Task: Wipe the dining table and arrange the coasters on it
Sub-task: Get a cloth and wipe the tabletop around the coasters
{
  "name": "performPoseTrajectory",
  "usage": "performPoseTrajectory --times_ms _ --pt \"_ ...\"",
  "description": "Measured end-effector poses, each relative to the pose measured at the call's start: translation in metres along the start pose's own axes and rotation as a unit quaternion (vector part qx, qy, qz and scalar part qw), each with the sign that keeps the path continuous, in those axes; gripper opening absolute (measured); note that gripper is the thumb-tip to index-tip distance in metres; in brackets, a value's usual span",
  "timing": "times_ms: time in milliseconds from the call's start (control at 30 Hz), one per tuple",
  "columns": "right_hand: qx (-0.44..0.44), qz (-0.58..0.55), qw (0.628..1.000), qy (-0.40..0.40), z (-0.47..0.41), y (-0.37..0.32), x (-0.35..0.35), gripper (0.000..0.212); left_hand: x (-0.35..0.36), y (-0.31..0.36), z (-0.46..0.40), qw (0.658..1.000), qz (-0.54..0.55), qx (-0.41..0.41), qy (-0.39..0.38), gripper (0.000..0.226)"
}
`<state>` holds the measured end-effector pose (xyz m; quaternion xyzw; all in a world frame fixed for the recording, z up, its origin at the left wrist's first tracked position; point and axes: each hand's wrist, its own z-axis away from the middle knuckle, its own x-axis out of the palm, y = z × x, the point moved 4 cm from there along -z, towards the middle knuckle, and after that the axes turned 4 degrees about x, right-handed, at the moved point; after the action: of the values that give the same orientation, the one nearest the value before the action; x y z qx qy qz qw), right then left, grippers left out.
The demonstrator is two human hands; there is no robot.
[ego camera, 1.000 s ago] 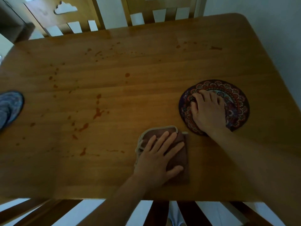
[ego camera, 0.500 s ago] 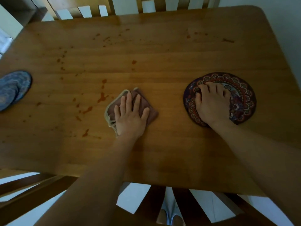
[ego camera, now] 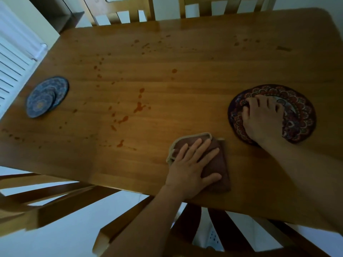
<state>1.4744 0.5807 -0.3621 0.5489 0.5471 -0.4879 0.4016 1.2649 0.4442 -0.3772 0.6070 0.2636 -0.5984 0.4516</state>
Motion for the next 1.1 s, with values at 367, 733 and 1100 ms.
performPoseTrajectory --times_ms 367,733,1100 --pt "-0.012 -0.022 0.999 -0.027 -0.001 -0.015 -0.007 0.034 -0.031 -0.114 -0.017 0.971 0.000 -0.238 0.036 0.071" --pt "-0.117 -0.139 0.973 -0.143 0.005 -0.173 0.030 0.052 -0.049 -0.176 -0.045 0.959 -0.021 -0.275 0.069 0.070" --pt "-0.120 -0.097 0.982 -0.109 0.007 -0.177 0.036 0.062 -0.080 -0.283 -0.088 0.929 0.018 -0.365 0.058 0.070"
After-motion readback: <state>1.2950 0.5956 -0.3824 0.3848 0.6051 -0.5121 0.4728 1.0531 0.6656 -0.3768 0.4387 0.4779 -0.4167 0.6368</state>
